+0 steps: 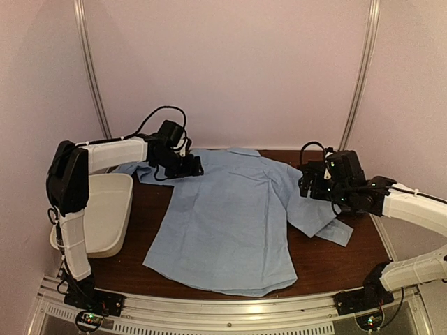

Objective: Fold and stack the long sleeve shirts
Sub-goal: Smooth out the flattened shirt at the center of the board.

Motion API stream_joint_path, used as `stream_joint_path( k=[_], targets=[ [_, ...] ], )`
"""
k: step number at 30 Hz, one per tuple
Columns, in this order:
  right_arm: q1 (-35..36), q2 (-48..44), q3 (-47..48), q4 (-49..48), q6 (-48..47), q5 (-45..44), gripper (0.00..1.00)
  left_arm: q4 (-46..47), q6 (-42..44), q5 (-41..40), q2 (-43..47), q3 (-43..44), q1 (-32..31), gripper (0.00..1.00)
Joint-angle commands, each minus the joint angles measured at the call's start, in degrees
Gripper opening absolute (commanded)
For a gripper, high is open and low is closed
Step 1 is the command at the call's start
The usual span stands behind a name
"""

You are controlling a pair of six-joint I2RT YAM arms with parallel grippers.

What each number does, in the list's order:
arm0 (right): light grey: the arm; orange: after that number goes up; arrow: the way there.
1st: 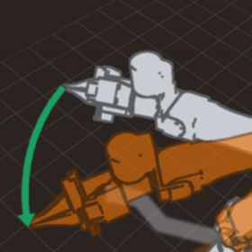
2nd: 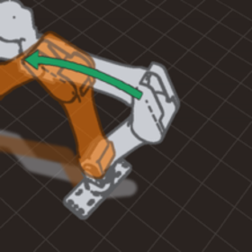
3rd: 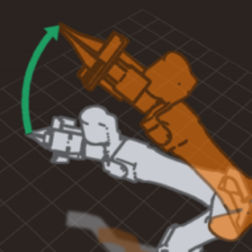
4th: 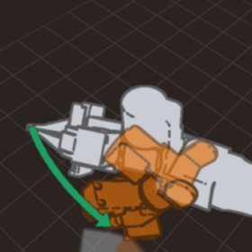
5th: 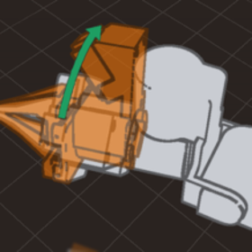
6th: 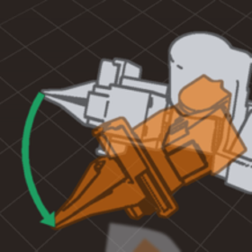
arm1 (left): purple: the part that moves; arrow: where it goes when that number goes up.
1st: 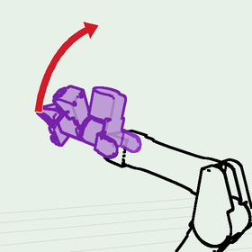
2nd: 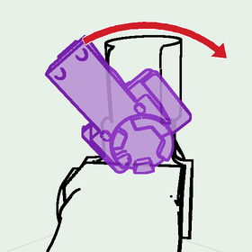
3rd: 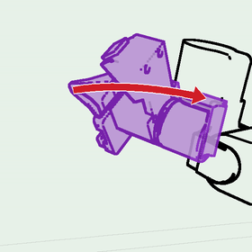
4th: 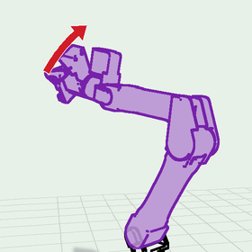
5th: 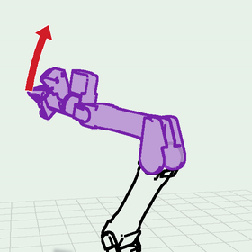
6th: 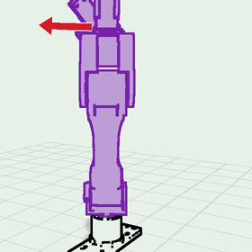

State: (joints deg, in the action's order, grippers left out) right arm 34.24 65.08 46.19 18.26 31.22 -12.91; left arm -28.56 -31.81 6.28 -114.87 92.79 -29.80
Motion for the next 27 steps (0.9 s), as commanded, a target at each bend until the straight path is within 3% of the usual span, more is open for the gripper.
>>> stream_joint_path(
  k=[1, 14, 27],
  targets=[
    [-2.69, -4.79, -3.63, -3.29, -0.54, -2.38, 1.0, 8.47, -5.39, 3.75, -0.29, -5.82, 0.1, 0.8],
    [-11.01, -13.26, -12.09, -3.85, 3.39, -0.69, 1.0, 10.93, -7.33, 3.15, -2.0, -15.12, 0.25, 0.8],
    [-19.62, -14.31, -19.06, -3.39, 4.7, 10.56, 0.95, 8.1, -5.3, -0.97, -0.14, -20.03, 4.2, 0.8]
  ],
)
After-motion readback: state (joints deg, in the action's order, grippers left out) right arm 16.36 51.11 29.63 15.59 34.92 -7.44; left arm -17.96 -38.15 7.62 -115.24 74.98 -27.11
